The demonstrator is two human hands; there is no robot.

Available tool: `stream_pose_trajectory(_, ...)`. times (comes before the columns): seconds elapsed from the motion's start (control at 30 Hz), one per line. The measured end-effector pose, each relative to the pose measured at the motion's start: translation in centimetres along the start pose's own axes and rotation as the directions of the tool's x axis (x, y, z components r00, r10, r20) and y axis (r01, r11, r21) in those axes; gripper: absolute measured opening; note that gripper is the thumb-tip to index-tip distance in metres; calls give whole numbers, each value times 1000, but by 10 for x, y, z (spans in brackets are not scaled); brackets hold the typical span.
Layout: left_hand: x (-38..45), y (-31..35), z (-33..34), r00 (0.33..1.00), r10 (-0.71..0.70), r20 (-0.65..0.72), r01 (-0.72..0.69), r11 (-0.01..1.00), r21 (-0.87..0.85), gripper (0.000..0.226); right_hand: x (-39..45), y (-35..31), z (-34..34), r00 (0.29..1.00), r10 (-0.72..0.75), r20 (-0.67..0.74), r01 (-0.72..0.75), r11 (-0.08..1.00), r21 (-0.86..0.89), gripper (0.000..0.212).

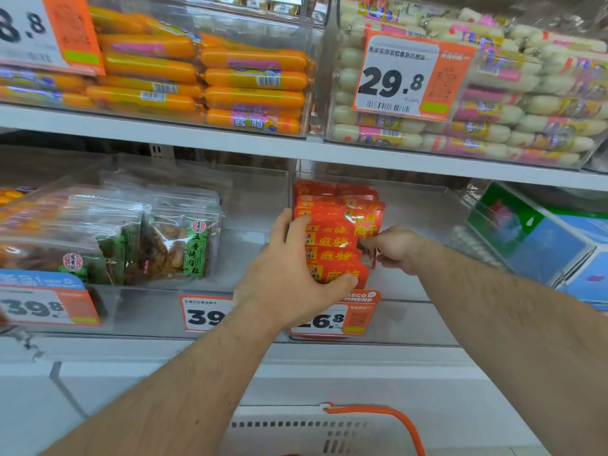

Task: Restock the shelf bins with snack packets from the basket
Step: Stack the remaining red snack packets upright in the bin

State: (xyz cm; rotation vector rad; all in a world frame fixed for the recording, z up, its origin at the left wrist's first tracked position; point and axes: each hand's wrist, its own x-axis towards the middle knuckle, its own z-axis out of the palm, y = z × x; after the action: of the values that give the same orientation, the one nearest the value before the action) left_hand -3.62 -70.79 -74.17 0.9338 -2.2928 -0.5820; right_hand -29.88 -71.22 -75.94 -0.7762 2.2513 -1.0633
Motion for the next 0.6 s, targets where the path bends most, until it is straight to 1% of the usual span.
stream_pose_trajectory(0.13,2,-1,0,1000,-4,6,4,1000,-11,100,-19,-9,-10,997,1,-80,-1,1000,9,25)
stream_pose_trajectory(0.2,3,-2,0,1000,-9,14,9,1000,-12,98,-35,-15,-13,988,-39,-150,39,999,-8,26)
stream_pose_trajectory(0.27,6,-3,-1,1000,-16,23,17,999,-38,97,-62,-19,-14,957,-120,-266,102,992,-79,17)
stream_pose_trajectory(0.3,7,-3,-2,999,-23,30,25,997,-78,98,-79,-20,-15,931,-164,-327,133,984,-115,15)
stream_pose_trajectory(0.33,7,-2,-4,999,-31,31,35,990,-140,100,-97,-21,-14,904,-201,-378,166,978,-123,19)
stream_pose_trajectory(0.37,7,0,-7,1000,-25,12,27,978,-207,100,-115,-20,-13,875,-250,-415,222,968,-116,18)
stream_pose_trajectory(0.4,4,3,-10,1000,-3,-28,-4,968,-253,100,-133,-19,-10,843,-315,-436,293,949,-118,13)
stream_pose_trajectory(0.43,-1,8,-15,995,40,-86,-61,963,-261,98,-149,-17,-7,805,-390,-447,365,920,-145,9)
stream_pose_trajectory(0.47,-8,13,-20,982,108,-153,-142,963,-229,95,-163,-16,-5,759,-464,-457,434,884,-177,8)
stream_pose_trajectory(0.53,-29,24,-30,921,285,-264,-325,938,-122,83,-187,-9,2,658,-572,-490,547,810,-212,9)
stream_pose_trajectory(0.57,-42,26,-31,899,346,-270,-382,919,-94,75,-197,-3,7,621,-603,-501,584,782,-217,9)
stream_pose_trajectory(0.6,-57,24,-29,896,378,-232,-407,909,-89,68,-205,5,13,609,-618,-498,607,767,-209,8)
